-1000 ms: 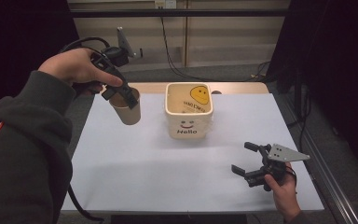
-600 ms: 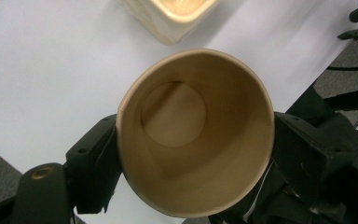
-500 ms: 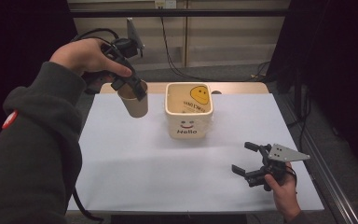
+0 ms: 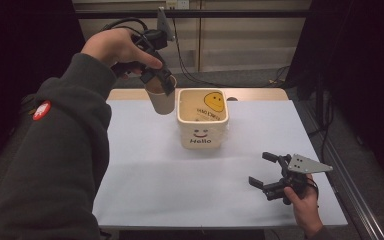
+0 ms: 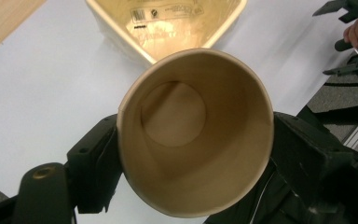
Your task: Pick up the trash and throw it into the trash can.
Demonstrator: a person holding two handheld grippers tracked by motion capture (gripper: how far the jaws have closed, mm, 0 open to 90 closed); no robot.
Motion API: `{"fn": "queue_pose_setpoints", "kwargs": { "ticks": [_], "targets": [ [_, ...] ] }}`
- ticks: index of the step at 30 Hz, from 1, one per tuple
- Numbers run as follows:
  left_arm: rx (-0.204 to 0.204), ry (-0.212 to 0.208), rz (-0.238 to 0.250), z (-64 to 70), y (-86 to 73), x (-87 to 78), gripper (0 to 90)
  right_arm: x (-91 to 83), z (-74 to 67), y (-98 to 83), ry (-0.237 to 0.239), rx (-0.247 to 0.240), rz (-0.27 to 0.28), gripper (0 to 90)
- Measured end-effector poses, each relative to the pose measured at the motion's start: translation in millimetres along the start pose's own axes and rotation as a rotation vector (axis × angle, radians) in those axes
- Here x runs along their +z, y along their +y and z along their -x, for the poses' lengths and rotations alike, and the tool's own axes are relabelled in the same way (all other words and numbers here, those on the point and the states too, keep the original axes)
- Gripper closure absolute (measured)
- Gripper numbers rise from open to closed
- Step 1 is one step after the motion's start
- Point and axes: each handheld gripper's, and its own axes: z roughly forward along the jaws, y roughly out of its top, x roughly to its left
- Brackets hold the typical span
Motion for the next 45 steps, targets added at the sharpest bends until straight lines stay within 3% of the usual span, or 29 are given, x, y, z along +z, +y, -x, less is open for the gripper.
{"fn": "queue_pose_setpoints", "kwargs": {
  "ticks": [27, 45],
  "targets": [
    [0.018, 0.006, 0.021, 2.3, 62.7, 20.4, 21.9, -0.4, 1.9, -1.6, 0.000, 0.014, 0.004, 0.3],
    [0.020, -0.008, -0.016, -2.8, 77.0, 56.3, 21.6, -0.2, 1.6, -1.9, 0.004, 0.014, 0.005, 0.3]
  ]
}}
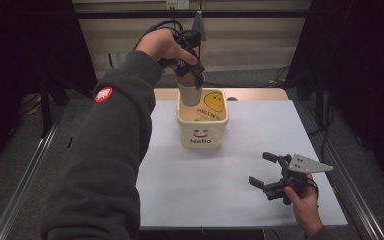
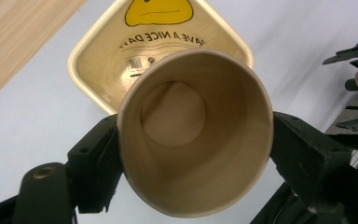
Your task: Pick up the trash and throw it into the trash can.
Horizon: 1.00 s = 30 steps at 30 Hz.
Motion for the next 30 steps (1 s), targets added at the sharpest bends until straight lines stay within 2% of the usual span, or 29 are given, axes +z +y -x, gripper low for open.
{"fn": "queue_pose_setpoints", "kwargs": {
  "ticks": [3, 15, 16, 20, 21, 22, 26, 28, 30],
  "targets": [
    [-0.011, 0.002, 0.008, -1.3, 0.9, 7.5, 21.6, 0.0, 0.0, 0.0, -0.002, 0.002, 0.000, 0.3],
    [-0.016, 0.003, -0.009, -7.2, -0.2, 30.8, 21.2, 0.2, 0.1, 0.2, 0.003, -0.005, 0.004, 0.2],
    [-0.005, 0.004, -0.015, -7.9, 0.0, 31.5, 21.1, 0.4, 0.0, 0.3, 0.003, -0.005, 0.004, 0.2],
    [-0.016, 0.002, -0.012, -7.0, -1.0, 34.1, 20.9, 0.5, -0.5, 0.2, 0.000, -0.002, 0.000, 0.3],
    [-0.033, -0.001, 0.000, -6.2, -1.4, 34.7, 20.8, 0.4, -0.5, 0.2, 0.000, -0.001, 0.000, 0.2],
    [-0.005, 0.003, -0.021, -8.0, -1.4, 33.4, 20.5, 0.6, 0.0, 0.1, 0.002, -0.006, 0.004, 0.3],
    [0.001, 0.008, -0.011, -8.4, -1.9, 33.4, 19.3, 0.7, -0.1, 0.0, 0.001, -0.006, 0.003, 0.2],
    [-0.010, 0.002, -0.004, -7.2, -2.1, 34.9, 18.7, 0.3, -0.8, 0.4, 0.002, -0.001, 0.000, 0.2],
    [0.009, 0.009, -0.007, -7.3, -1.4, 34.9, 18.5, 0.3, -0.6, 0.3, 0.003, -0.003, 0.002, 0.2]
  ]
}}
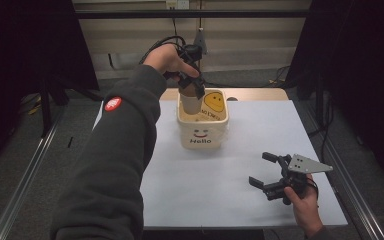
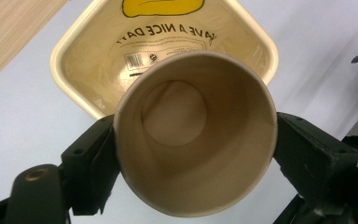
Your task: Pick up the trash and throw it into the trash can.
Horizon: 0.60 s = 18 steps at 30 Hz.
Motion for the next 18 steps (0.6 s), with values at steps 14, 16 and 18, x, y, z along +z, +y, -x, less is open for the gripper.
{"fn": "queue_pose_setpoints", "kwargs": {
  "ticks": [14, 16, 18],
  "targets": [
    [0.002, -0.005, 0.046, 2.7, -6.5, -19.3, 15.1, -0.2, 0.1, -0.1, 0.000, 0.001, 0.002, 0.2],
    [-0.001, -0.004, 0.055, 3.6, -8.5, -27.5, 14.7, -0.1, 0.2, -0.1, -0.003, -0.001, 0.000, 0.2],
    [-0.004, 0.011, 0.074, 4.7, -10.7, -35.7, 14.6, 0.0, 0.0, -0.1, -0.002, -0.001, -0.001, 0.2]
  ]
}}
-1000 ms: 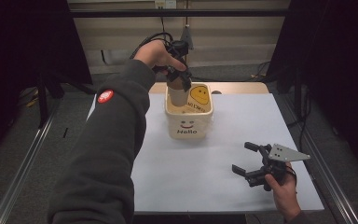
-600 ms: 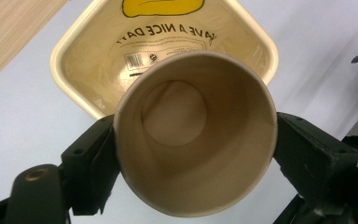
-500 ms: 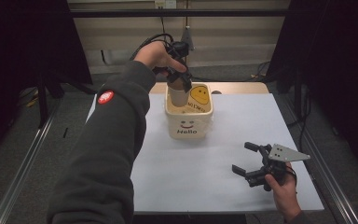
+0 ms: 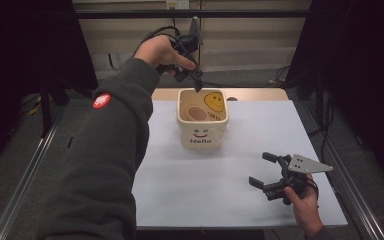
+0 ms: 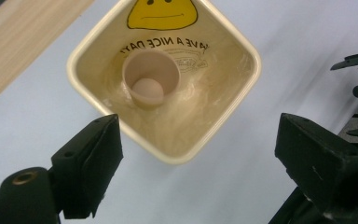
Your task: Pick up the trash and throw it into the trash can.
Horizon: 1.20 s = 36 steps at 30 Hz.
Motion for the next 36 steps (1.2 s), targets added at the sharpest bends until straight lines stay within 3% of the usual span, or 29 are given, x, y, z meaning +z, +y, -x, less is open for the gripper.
{"fn": "queue_pose_setpoints", "kwargs": {
  "ticks": [8, 20, 29, 36],
  "targets": [
    [-0.004, 0.002, 0.027, 3.6, -6.0, -31.4, 14.1, -0.1, -0.2, -0.1, -0.004, -0.007, -0.009, 0.3],
    [-0.008, 0.013, 0.026, 1.1, -20.2, -34.7, 13.5, 1.4, -0.9, -0.1, 0.004, -0.005, -0.005, 0.3],
    [-0.027, 0.014, 0.056, -9.4, -54.1, -40.0, 13.3, 1.0, -0.8, 0.3, 0.011, -0.014, -0.017, 0.3],
    [-0.061, 0.006, 0.119, -17.2, -86.4, -40.4, 13.1, 2.4, -2.5, 1.1, 0.003, -0.016, -0.013, 0.2]
  ]
}}
